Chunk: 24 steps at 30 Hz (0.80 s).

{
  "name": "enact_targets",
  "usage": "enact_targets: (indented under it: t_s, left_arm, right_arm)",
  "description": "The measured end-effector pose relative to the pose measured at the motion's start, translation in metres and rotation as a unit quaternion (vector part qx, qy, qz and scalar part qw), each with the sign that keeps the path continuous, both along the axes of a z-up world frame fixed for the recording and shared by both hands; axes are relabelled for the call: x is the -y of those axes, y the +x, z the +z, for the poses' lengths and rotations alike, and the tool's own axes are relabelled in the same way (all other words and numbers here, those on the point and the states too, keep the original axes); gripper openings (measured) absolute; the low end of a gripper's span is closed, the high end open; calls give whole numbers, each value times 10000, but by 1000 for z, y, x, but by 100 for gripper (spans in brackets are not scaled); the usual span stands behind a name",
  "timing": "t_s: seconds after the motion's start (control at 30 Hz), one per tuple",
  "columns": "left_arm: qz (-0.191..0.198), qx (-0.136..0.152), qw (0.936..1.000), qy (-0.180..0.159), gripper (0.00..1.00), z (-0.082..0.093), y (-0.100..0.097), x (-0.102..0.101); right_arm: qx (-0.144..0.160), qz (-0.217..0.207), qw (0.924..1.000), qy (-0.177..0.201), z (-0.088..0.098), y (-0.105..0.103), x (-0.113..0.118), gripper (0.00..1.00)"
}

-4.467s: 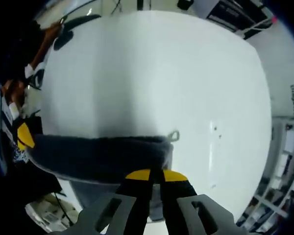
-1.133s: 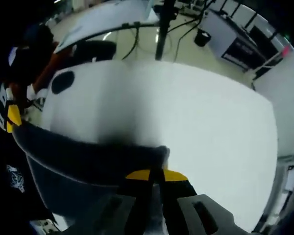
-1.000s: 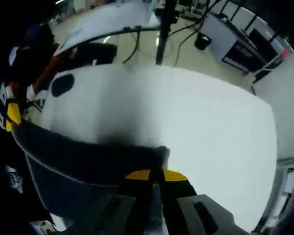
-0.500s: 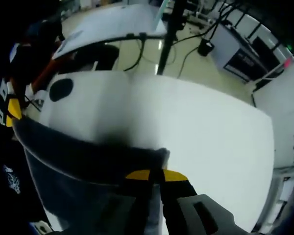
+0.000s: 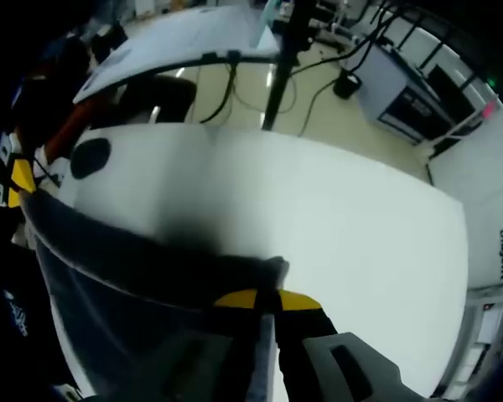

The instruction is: Open the folded towel by lifting each exposed corner and separating the folded layers until the towel lies flat within the target outline without major curled edges

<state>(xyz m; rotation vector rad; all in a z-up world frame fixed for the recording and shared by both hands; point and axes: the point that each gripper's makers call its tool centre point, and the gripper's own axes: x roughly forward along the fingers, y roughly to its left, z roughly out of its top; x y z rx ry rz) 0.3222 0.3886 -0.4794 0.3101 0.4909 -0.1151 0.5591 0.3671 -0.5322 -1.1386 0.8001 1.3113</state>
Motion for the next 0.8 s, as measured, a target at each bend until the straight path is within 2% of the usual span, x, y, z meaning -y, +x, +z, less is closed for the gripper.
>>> enact_targets:
  t_s: [0.4,0.57,0.8]
  left_arm:
    - [111,-75,9999,-95,1,-6,-8,-5]
    - [190,-146,9996,-160,1,-16,-12,-12]
    - [270,-235,9991,-233,1,-28,-20,-10]
  right_arm:
    - [18,-18,9998,183,-10,-1,-16,3]
    - [20,-42,9996,280,-13,-2,-28,3]
    - [28,-75,9993,363,-22,-7,-42,3]
